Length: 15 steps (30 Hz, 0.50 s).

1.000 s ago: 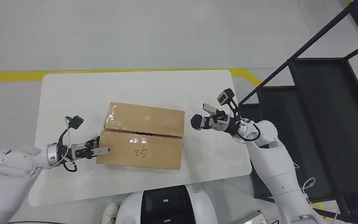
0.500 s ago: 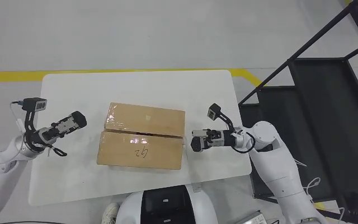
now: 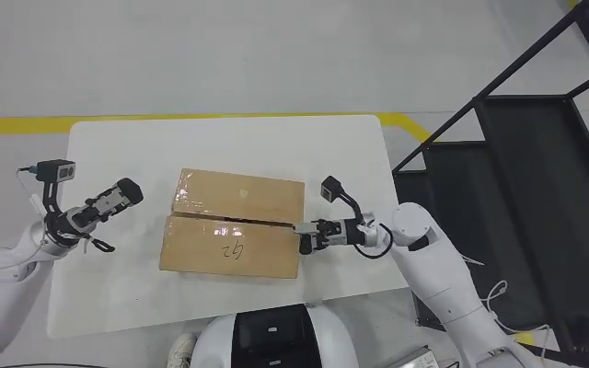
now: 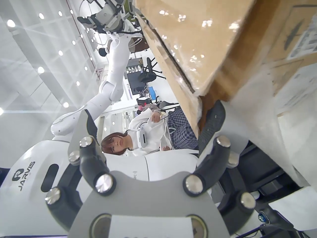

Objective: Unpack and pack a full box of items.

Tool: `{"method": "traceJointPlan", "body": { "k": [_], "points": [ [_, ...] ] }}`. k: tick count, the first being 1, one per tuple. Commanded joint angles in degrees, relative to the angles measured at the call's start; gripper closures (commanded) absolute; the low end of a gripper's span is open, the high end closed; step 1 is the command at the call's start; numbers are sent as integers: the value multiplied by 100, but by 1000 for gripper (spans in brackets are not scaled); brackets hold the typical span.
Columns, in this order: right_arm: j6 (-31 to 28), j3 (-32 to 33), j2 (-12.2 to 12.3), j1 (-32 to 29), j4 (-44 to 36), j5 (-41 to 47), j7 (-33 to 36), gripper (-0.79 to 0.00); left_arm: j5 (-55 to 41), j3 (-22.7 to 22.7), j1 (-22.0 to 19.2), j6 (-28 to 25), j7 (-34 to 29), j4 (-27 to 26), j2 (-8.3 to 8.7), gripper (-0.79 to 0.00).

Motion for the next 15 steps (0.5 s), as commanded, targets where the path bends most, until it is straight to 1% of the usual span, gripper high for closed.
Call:
{"method": "traceJointPlan", "body": {
  "k": [1, 6, 9, 12, 15],
  "points": [
    [-67, 66, 20, -49, -117, 170, 100, -785, -6, 4, -9, -26, 26, 20, -11, -785],
    [-146, 129, 77, -267, -549, 626, 700, -785, -68, -4, -23, -53, 54, 86, -37, -785],
    [-70, 32, 109, -384, -748, 602, 1011, -785, -107, 1, -41, -30, 30, 106, -57, -785],
    [17, -191, 120, -467, -860, 470, 1134, -785, -100, 7, -57, -19, 19, 112, -77, -785],
    [77, -511, 106, -464, -842, 279, 1112, -785, -68, 25, -74, -10, 11, 124, -100, -785]
  ]
}}
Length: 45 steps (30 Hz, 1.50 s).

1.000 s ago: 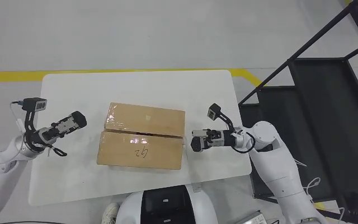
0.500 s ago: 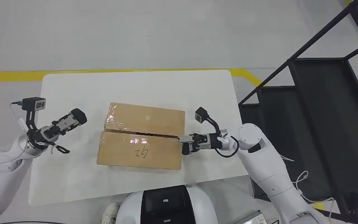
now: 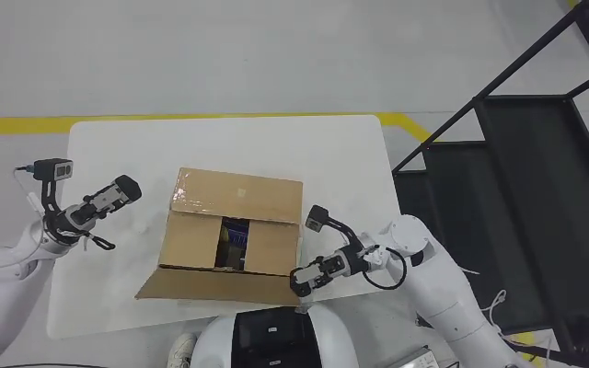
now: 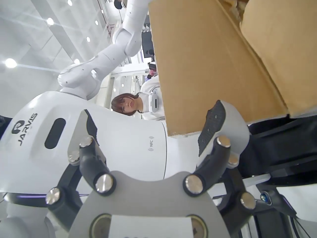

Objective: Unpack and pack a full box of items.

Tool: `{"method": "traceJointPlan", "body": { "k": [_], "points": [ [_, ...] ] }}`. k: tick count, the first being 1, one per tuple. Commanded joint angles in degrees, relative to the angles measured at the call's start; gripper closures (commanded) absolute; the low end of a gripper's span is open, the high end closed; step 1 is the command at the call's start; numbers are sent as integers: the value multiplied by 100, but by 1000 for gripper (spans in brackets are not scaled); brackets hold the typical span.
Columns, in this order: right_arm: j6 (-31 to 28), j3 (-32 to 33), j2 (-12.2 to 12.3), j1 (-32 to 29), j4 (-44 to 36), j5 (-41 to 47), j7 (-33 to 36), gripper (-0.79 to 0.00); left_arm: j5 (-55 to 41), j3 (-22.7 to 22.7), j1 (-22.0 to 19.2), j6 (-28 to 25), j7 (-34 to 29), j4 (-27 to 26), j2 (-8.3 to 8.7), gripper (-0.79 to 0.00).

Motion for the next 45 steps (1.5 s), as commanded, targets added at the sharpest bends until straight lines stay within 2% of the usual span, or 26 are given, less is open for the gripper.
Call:
{"method": "traceJointPlan", "body": {
  "k": [1, 6, 12, 21, 33, 41, 45],
  "points": [
    [30, -234, -18, 31, 55, -119, -77, -785, 28, 12, -14, 3, -3, 14, -16, -785],
    [93, -731, -78, 224, 280, -401, -397, -785, 152, 26, -42, -12, 12, 25, -50, -785],
    [127, -1026, -83, 357, 245, -929, -689, -785, 323, -24, -15, -86, 86, 40, -66, -785],
    [136, -1031, 51, 135, -302, -1794, -824, -785, 411, -114, 84, -152, 152, -57, -79, -785],
    [318, -1145, 106, 114, -556, -2803, -1862, -785, 476, -258, 165, -182, 183, -44, -99, -785],
    [372, -1008, 140, 108, -634, -2768, -2245, -785, 381, -366, 196, -154, 154, -116, -121, -785],
    [266, -916, 177, 31, -689, -2130, -1768, -785, 241, -414, 235, -52, 53, -288, -124, -785]
  ]
}}
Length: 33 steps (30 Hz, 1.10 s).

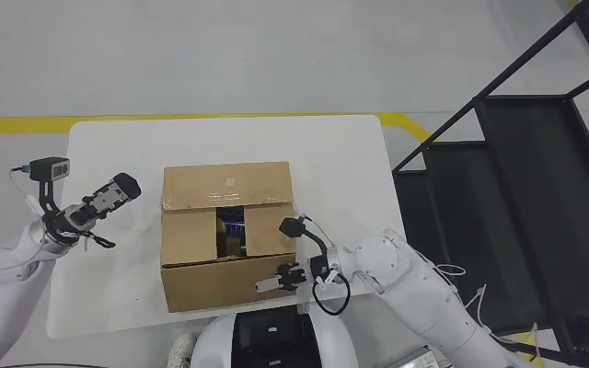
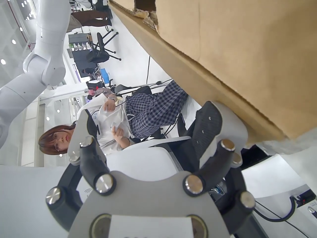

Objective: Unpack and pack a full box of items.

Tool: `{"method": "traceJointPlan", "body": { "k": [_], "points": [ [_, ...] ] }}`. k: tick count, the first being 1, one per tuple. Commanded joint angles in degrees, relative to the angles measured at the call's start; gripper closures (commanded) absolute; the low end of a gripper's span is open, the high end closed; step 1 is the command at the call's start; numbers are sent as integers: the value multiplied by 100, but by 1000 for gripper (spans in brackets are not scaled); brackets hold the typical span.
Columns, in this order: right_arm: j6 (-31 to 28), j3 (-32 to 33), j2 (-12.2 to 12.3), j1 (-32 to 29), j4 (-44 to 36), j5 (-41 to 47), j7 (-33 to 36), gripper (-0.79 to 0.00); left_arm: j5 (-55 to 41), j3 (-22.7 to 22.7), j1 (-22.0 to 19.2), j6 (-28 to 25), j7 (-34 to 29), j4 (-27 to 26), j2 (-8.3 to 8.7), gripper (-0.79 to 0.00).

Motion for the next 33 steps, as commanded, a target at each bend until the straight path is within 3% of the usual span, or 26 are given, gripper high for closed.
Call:
{"method": "traceJointPlan", "body": {
  "k": [1, 8, 12, 18, 24, 33],
  "points": [
    [-134, 136, 32, -47, -48, 566, 401, -785, -103, -34, 44, 101, -100, -145, 12, -785],
    [-558, 1033, 171, -306, -169, 2474, 1180, -785, -69, -21, 242, 602, -601, -582, 70, -785],
    [-588, 1416, 236, -409, -173, 2883, 1321, -785, -361, 38, 369, 996, -997, -891, 108, -785],
    [-627, 1635, 280, -466, -50, 3283, 1397, -785, 233, 191, 433, 1263, -1263, -1035, 181, -785],
    [-627, 1652, 302, -501, -7, 3387, 1369, -785, 185, 526, 127, 1499, -1498, -763, 160, -785],
    [-612, 1592, 315, -428, 174, 3557, 1314, -785, -576, 945, -713, 1879, -1879, -28, -92, -785]
  ]
}}
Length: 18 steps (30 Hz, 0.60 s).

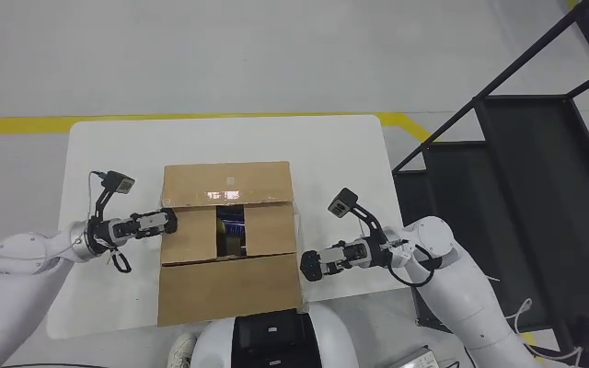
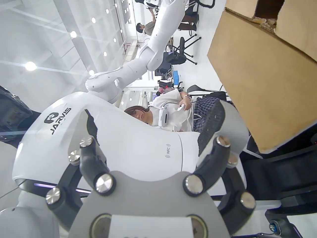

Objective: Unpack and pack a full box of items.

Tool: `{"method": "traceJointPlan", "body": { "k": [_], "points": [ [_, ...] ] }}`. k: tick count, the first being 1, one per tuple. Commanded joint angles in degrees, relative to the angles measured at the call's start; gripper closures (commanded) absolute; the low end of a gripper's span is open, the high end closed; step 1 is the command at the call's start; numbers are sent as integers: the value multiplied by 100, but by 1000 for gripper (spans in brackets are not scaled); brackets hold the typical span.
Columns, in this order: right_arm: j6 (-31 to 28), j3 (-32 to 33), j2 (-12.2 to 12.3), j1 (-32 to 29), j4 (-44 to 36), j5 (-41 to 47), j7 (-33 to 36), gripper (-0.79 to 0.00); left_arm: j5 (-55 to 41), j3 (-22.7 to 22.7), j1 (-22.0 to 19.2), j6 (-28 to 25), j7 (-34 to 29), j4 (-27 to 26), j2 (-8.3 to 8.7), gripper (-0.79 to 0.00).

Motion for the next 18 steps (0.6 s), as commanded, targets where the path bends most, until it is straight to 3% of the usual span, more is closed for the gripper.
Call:
{"method": "traceJointPlan", "body": {
  "k": [1, 11, 18],
  "points": [
    [-6, -12, 2, 23, 22, 12, -20, -785, -212, 50, -151, 66, -64, 62, -59, -785],
    [-38, -7, 20, 109, 208, 103, -145, -785, -655, 107, -722, 167, -164, 293, -324, -785],
    [-109, 71, 38, 97, 359, 182, -263, -785, -794, 466, -1642, 151, -130, 998, -693, -785]
  ]
}}
